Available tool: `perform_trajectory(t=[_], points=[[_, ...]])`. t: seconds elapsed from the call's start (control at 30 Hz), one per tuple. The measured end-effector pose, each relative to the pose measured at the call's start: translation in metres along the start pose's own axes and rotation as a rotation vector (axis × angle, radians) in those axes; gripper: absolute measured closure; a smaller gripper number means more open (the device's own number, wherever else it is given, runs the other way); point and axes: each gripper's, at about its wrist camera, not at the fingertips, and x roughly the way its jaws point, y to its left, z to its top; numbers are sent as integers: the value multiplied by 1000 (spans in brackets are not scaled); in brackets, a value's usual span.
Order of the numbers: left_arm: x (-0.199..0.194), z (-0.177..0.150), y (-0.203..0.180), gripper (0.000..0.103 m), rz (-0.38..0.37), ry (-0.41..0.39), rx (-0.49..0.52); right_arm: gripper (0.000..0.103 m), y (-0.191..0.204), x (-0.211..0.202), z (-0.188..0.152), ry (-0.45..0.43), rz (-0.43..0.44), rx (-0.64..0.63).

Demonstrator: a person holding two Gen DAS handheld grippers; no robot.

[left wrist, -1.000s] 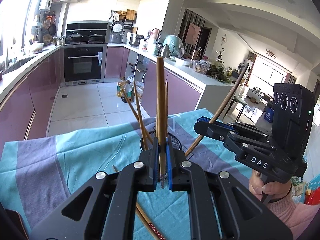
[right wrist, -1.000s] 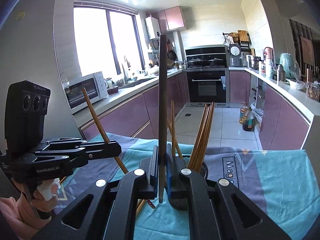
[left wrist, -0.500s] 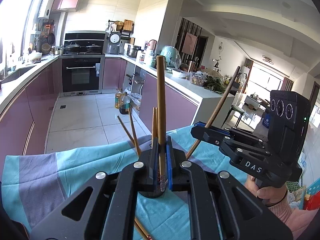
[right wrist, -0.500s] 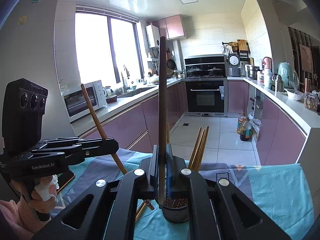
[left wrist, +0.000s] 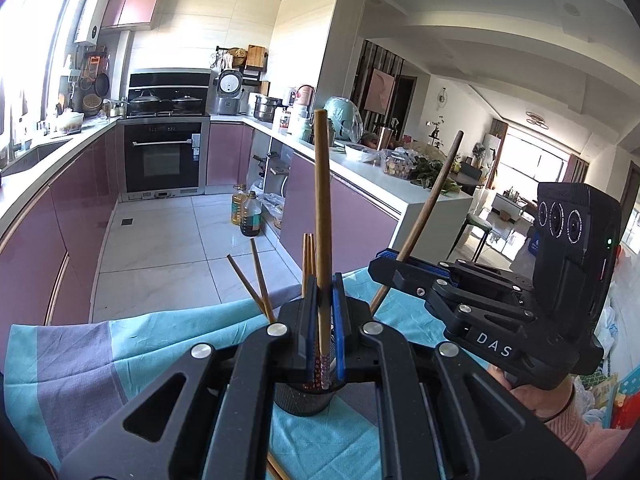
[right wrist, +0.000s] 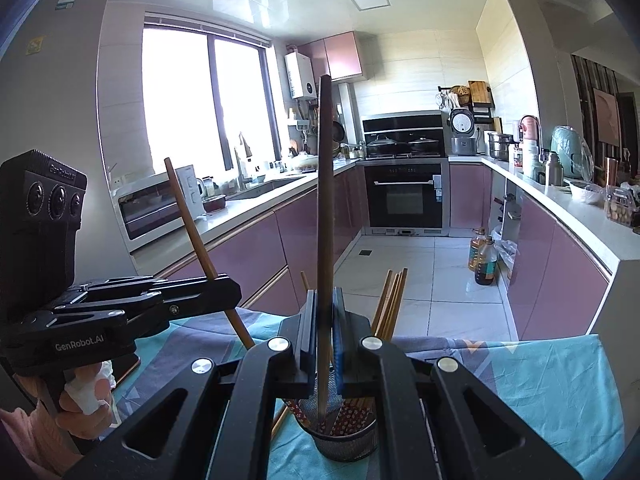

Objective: Organize utensils
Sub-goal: 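Lower the chopsticks into the mesh cup with both grippers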

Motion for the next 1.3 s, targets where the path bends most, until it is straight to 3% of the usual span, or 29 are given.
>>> perform_trajectory(t=[0.47,1.3], points=[[21,-8,-5,96,41,68,10,97,5,25,-10,64,-20,26],[49,-19,-2,96,14,221,3,97,1,64,-33,230,-28,6]])
